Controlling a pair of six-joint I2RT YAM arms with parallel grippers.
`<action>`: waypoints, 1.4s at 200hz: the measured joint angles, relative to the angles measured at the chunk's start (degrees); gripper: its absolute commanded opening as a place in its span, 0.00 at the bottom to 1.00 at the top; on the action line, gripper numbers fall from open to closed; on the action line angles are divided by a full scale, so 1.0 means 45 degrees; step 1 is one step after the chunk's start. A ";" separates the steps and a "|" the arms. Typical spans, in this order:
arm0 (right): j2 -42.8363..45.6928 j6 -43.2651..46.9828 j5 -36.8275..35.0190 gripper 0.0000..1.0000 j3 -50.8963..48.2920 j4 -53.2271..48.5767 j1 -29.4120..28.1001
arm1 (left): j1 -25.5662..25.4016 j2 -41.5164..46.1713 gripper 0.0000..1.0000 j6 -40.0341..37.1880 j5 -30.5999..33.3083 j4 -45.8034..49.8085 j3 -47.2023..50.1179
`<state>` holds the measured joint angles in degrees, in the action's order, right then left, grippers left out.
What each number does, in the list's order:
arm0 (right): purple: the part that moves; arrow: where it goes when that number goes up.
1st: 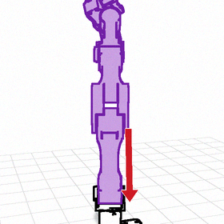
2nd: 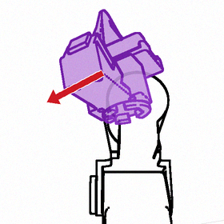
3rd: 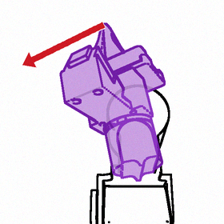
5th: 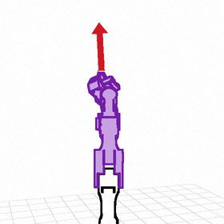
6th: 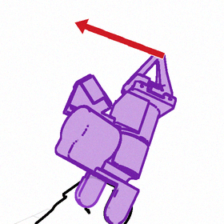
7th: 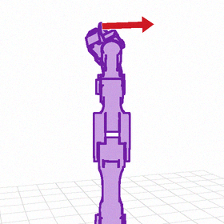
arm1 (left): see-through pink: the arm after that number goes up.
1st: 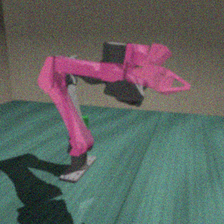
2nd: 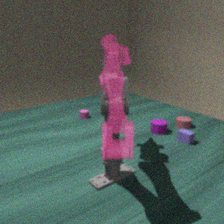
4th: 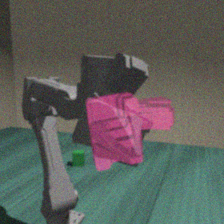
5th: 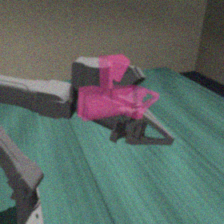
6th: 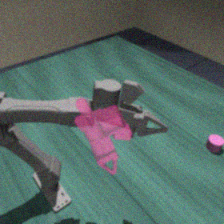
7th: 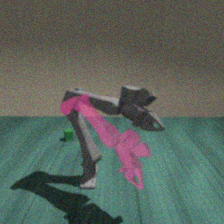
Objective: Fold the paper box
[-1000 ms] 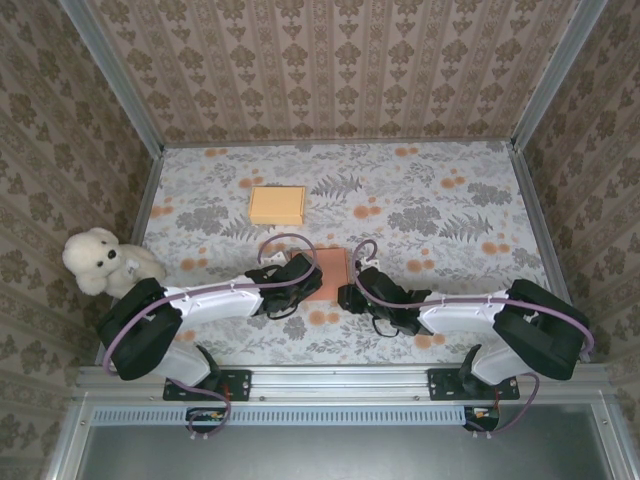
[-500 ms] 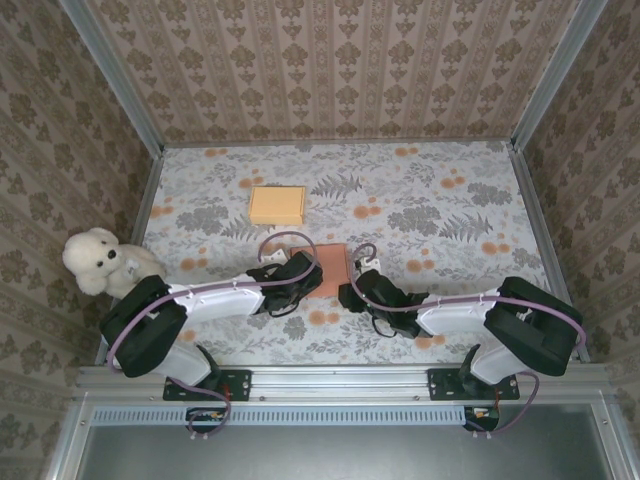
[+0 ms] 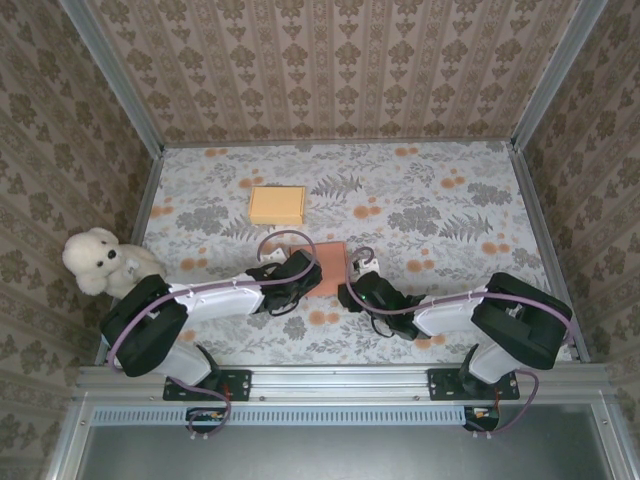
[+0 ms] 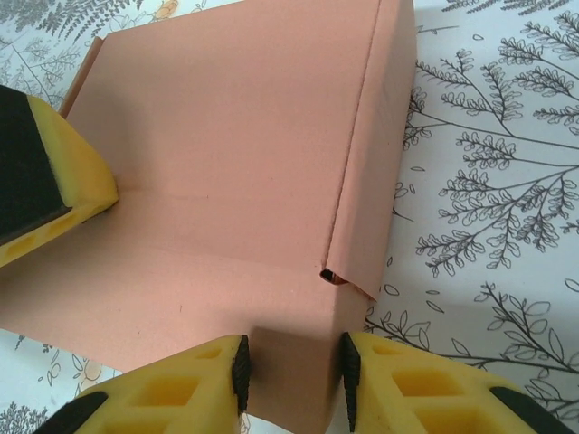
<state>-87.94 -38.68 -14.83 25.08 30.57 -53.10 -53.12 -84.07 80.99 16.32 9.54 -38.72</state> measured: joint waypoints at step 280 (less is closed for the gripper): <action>0.0855 -0.0442 0.1258 0.38 -0.0165 -0.1166 0.0078 | 0.0087 -0.0437 0.74 -0.0981 0.0189 0.1273 -0.0850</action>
<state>-84.09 -40.66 -9.17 24.34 25.32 -52.75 -52.73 -86.04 76.58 17.17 15.27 -42.54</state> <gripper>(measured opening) 0.382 0.748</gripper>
